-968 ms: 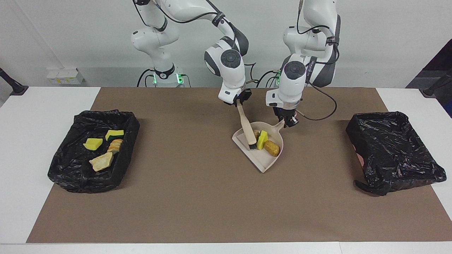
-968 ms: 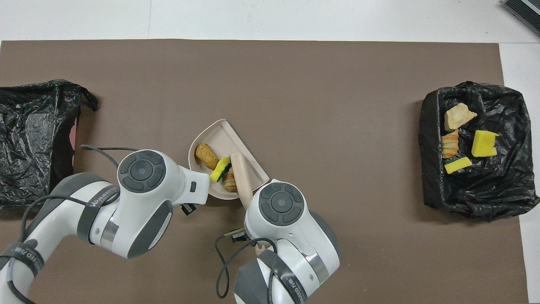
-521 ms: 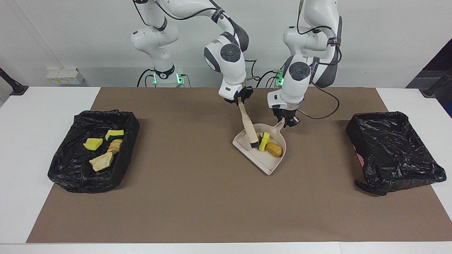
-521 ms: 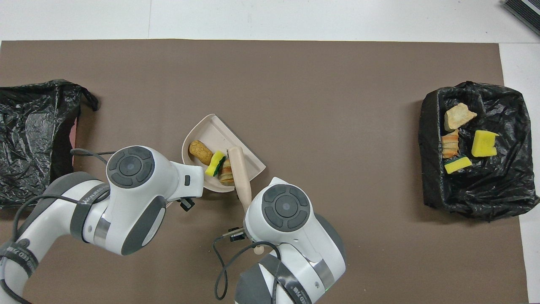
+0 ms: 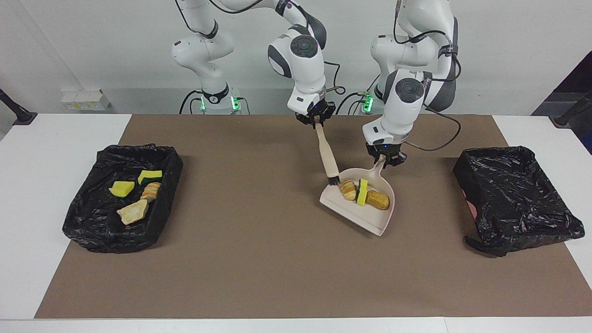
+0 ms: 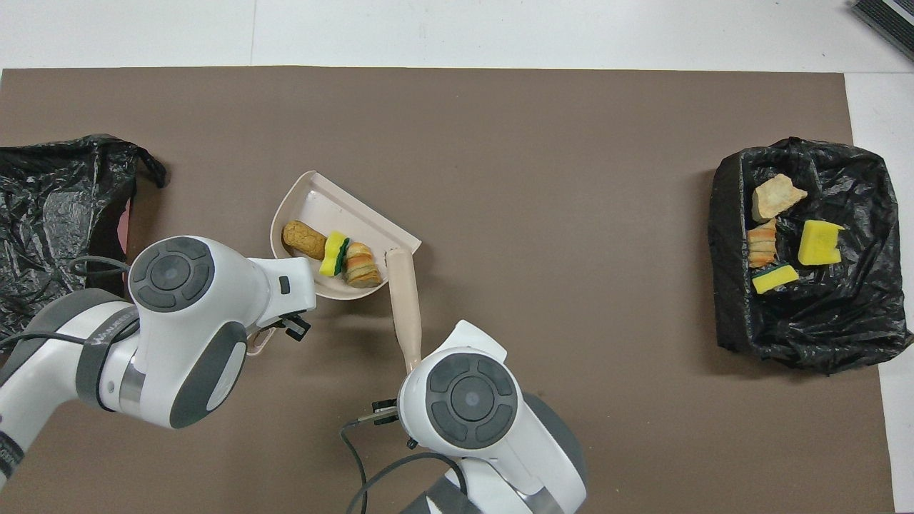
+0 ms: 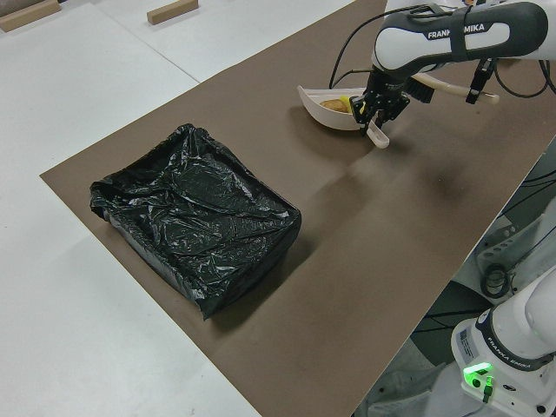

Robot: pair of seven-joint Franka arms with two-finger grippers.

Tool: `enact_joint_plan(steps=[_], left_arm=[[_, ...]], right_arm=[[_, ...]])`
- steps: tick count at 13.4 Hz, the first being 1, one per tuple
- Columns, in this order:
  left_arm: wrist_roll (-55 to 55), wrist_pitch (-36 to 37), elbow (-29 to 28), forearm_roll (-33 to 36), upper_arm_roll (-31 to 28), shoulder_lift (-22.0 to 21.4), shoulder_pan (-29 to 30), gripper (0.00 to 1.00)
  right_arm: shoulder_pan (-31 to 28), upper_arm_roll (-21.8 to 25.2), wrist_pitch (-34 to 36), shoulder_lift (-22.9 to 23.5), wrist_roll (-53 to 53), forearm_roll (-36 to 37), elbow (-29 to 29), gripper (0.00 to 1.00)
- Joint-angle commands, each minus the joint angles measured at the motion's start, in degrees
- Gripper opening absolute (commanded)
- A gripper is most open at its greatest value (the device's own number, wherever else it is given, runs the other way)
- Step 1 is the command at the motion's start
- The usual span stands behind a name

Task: Sweep and dump trash in bin
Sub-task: 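Lift the loaded dustpan toward the nearby black bag with the left gripper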

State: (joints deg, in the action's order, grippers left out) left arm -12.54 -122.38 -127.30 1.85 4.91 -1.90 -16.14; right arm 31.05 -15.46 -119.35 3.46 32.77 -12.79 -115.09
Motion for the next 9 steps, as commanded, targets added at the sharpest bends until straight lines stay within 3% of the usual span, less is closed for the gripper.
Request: enact_joint_plan(steps=[1, 6, 9], left_arm=[[5.3, 2.8, -0.6, -0.8, 0.2, -3.6, 2.2, 0.00], [5.6, 7.1, 0.4, -0.7, 0.1, -7.1, 8.7, 0.00], [4.8, 10.6, 2.7, -0.7, 0.1, -7.2, 13.1, 0.00]], right_arm=[[1.9, -0.1, -0.5, -2.2, 5.5, 1.6, -1.4, 0.00], [7.2, -0.1, -0.5, -2.8, 13.9, 1.6, -3.6, 0.00], [11.4, -0.1, -0.8, -0.5, 18.6, 1.7, -4.4, 0.00]])
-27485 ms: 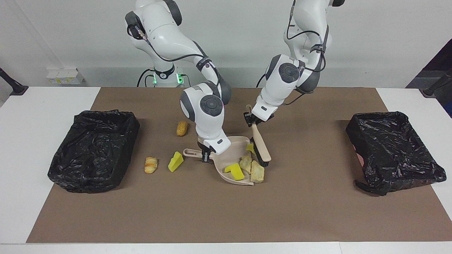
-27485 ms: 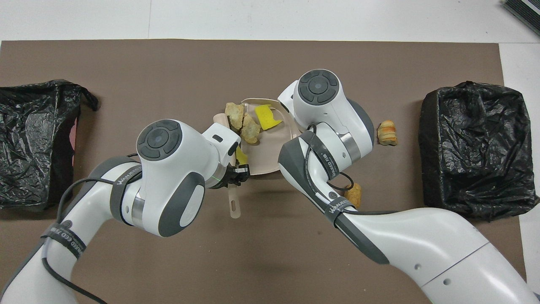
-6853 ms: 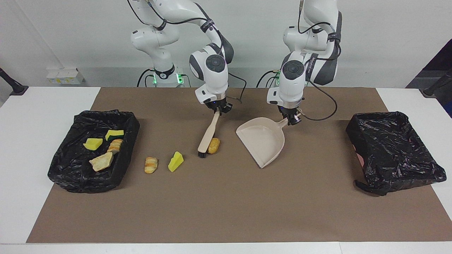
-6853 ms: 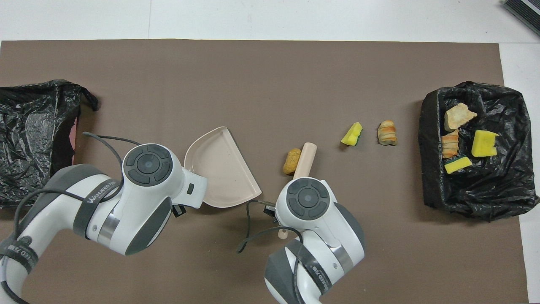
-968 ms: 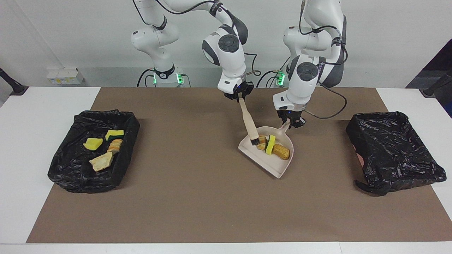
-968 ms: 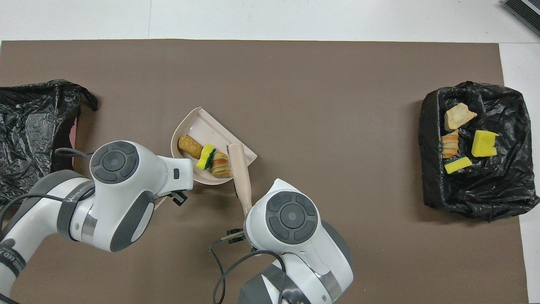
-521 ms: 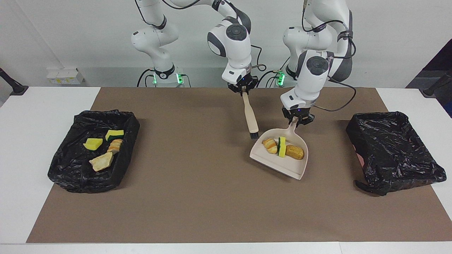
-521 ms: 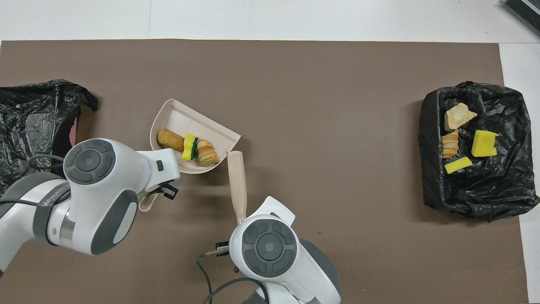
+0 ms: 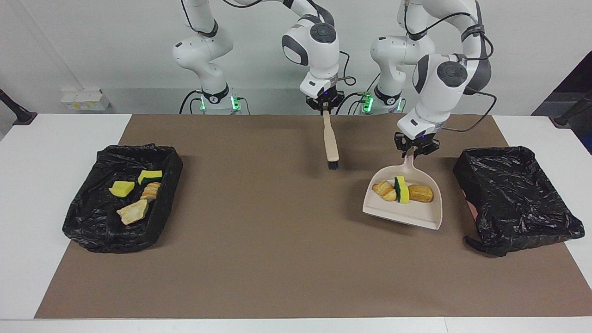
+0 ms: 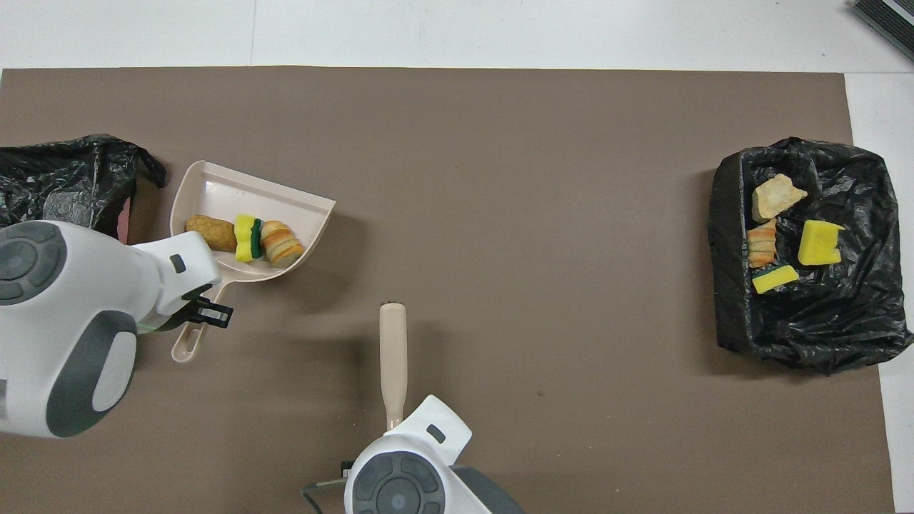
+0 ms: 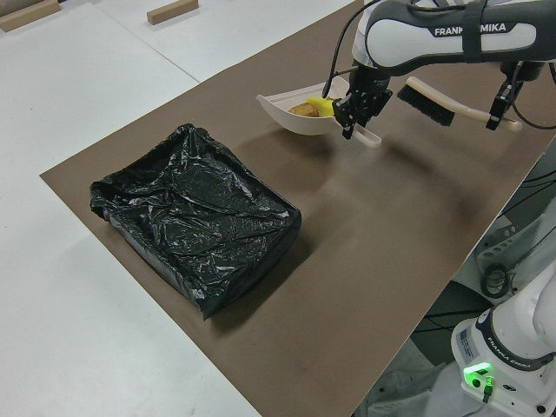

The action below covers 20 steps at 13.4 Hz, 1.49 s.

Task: Sweep and dump trash in bin
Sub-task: 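Lift the loaded dustpan toward the nearby black bag with the left gripper, then tip the dustpan over the black bag with the left gripper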

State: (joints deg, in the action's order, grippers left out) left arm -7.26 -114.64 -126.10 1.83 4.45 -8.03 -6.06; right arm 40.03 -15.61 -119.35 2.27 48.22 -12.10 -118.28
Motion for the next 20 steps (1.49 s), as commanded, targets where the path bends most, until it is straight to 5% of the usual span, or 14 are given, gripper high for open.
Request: enact_joint_plan(steps=[1, 6, 12, 17, 20], left_arm=[[-0.6, 3.7, 3.2, -0.7, 0.6, -1.0, 5.2, 0.00], [-5.7, 11.8, 10.5, -0.7, 0.5, -0.8, 12.9, 0.00], [-35.6, 15.4, 16.8, 0.5, 0.1, 1.0, 31.6, 0.00], [-49.8, 11.2, 22.4, 19.3, -1.0, 7.2, 34.6, 0.00], [-50.3, 9.4, 27.7, 34.2, -0.4, 12.1, 33.1, 0.00]], right_arm=[[3.0, 0.0, -1.6, 1.7, 3.1, 1.9, -1.3, 0.00], [4.5, 0.0, -1.5, 2.4, 5.8, 5.5, -4.1, 0.00], [4.6, 0.0, -3.7, 2.1, 8.1, 5.5, -6.9, 0.00], [4.2, 0.0, -7.3, 2.0, 6.5, 5.3, -9.2, 0.00], [3.7, 0.0, -7.5, 2.5, 4.3, 5.2, -8.9, 0.18]])
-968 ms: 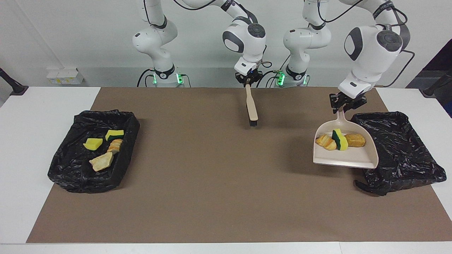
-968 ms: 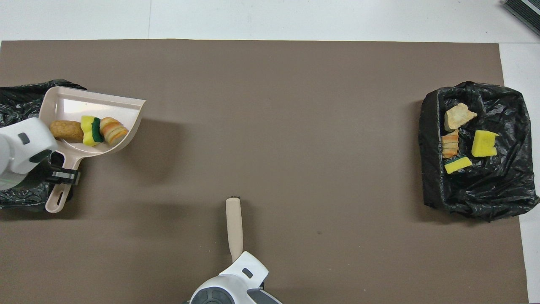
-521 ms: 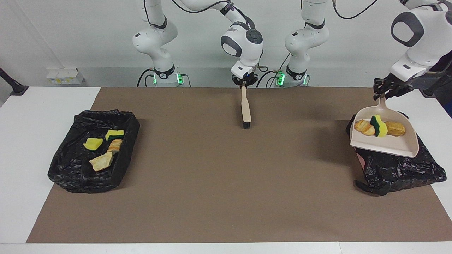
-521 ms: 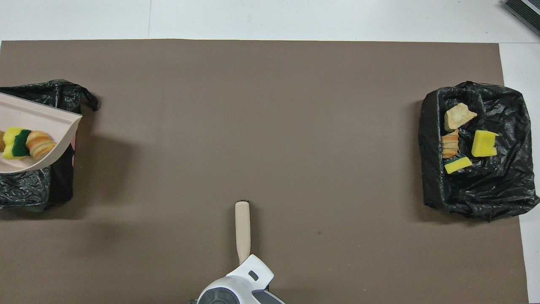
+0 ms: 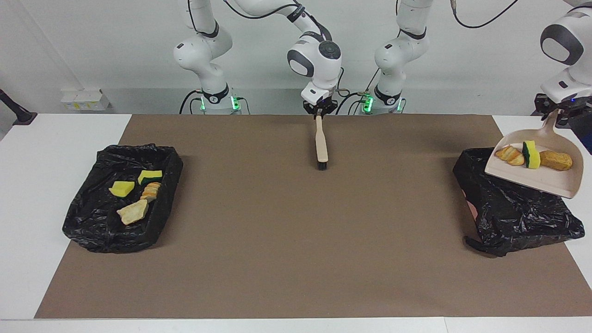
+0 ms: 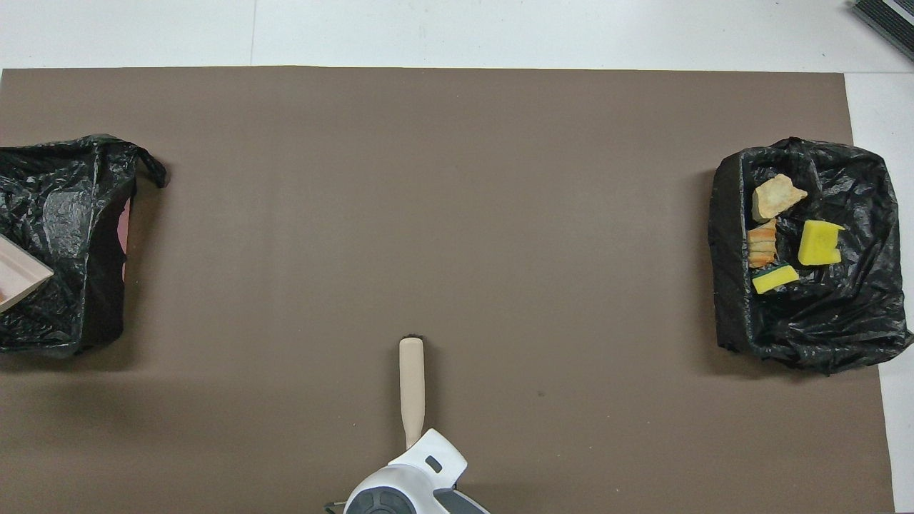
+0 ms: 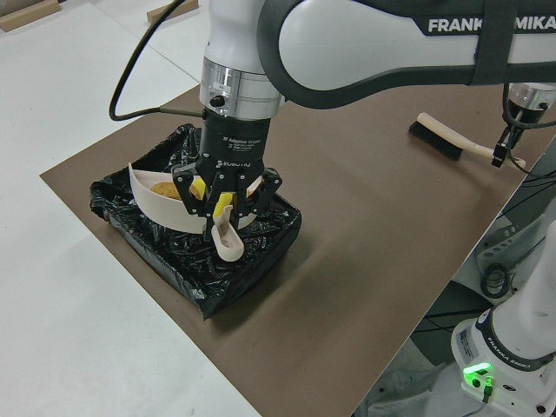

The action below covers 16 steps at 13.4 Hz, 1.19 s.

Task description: Sweep and dump trash in bin

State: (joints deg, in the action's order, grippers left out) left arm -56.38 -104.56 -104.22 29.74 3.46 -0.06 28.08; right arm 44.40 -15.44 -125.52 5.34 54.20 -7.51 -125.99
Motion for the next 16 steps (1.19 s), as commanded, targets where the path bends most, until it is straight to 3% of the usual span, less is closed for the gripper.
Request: enact_joint_plan(steps=[1, 3, 4, 5, 10, 13, 16], left_arm=[[-1.2, -2.1, 6.9, 9.3, 0.6, 5.8, -1.7, 0.00], [-1.2, -3.5, 6.8, 14.4, 0.6, 6.0, -2.4, 0.00], [-1.1, -4.3, 6.8, 18.6, 0.6, 6.2, -4.2, 0.00], [-1.0, -4.7, 6.8, 22.8, 0.6, 6.3, -5.6, 0.00], [2.9, -0.5, 7.0, 29.4, 0.4, 7.3, -9.5, 0.00], [4.2, 5.8, 7.6, 35.9, 0.5, 7.4, -12.9, 0.00], [3.7, 13.7, 13.8, 37.6, 0.7, 9.7, -15.7, 0.00]], right_arm=[[-1.2, -0.1, -1.0, -0.5, -2.3, 0.7, -1.0, 0.26], [-1.3, 0.0, -0.7, 0.0, -2.3, 0.7, 0.0, 0.48], [-1.3, 0.0, -0.4, 0.9, -2.3, 0.7, 1.5, 0.95], [-1.4, 0.1, -0.5, 1.7, -2.2, 0.9, 3.0, 1.00], [-7.0, 0.9, -0.6, -0.1, -2.8, 3.3, 5.7, 1.00], [-13.5, 0.6, 0.8, -4.5, -4.8, 3.1, 6.4, 1.00], [-18.9, 0.8, 5.9, -8.8, -8.8, 3.3, 6.4, 1.00]])
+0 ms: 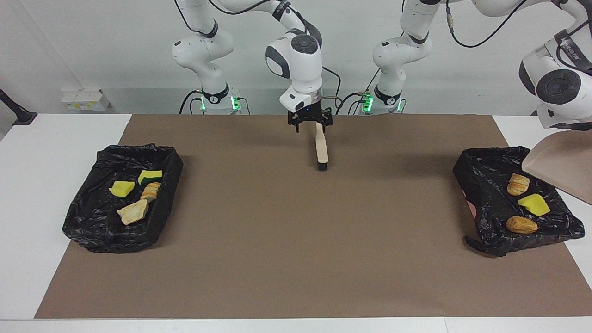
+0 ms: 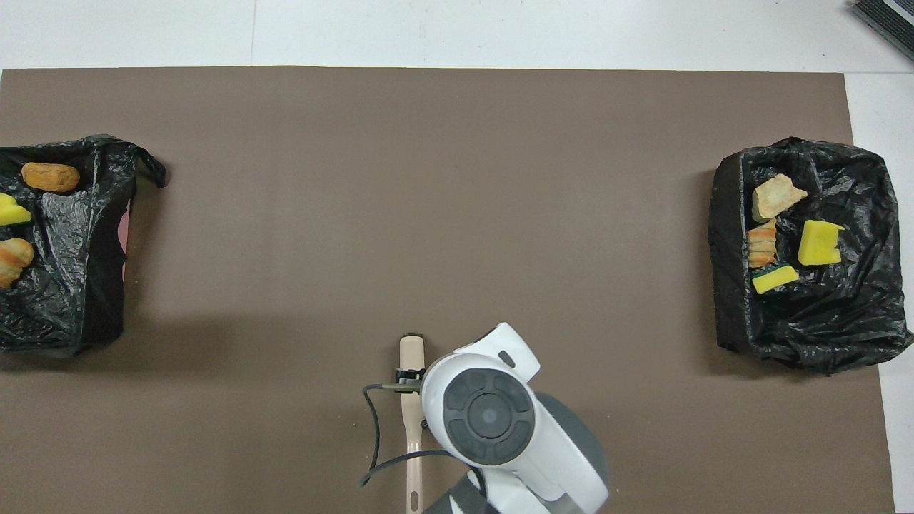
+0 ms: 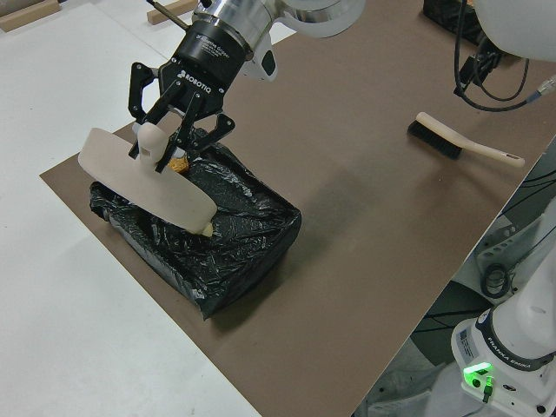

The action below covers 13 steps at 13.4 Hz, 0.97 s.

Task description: Sweep and dump trash in bin

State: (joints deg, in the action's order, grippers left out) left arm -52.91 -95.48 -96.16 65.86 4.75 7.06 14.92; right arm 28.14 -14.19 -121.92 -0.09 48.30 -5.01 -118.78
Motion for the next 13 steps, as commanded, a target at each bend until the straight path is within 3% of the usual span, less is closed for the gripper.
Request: enact_joint_plan(steps=[1, 4, 6, 11, 13], left_arm=[[0.0, 5.6, 7.4, 0.2, -0.5, 2.7, -2.6, 0.00], [0.1, 6.7, 10.2, -5.7, -0.6, 2.6, -2.6, 0.00], [1.6, 7.5, 11.8, -15.2, -0.8, 2.7, -2.6, 0.00], [23.6, 6.5, 10.6, -40.9, -0.5, 1.7, -3.1, 0.00], [31.7, 7.3, 8.4, -45.8, -0.4, 0.7, -8.0, 0.00]], right_arm=[[-4.4, -0.4, 3.8, -4.4, -5.6, 0.8, -0.8, 1.00], [-11.0, -0.4, 11.9, -5.8, -12.0, 1.7, 5.4, 1.00], [-15.1, -0.5, 17.7, -4.8, -16.5, 4.2, 12.3, 1.00], [-23.4, -0.3, 23.9, -4.2, -18.1, 4.8, 21.7, 1.00], [-25.4, -0.4, 29.1, -1.9, -22.4, 6.7, 27.4, 1.00]])
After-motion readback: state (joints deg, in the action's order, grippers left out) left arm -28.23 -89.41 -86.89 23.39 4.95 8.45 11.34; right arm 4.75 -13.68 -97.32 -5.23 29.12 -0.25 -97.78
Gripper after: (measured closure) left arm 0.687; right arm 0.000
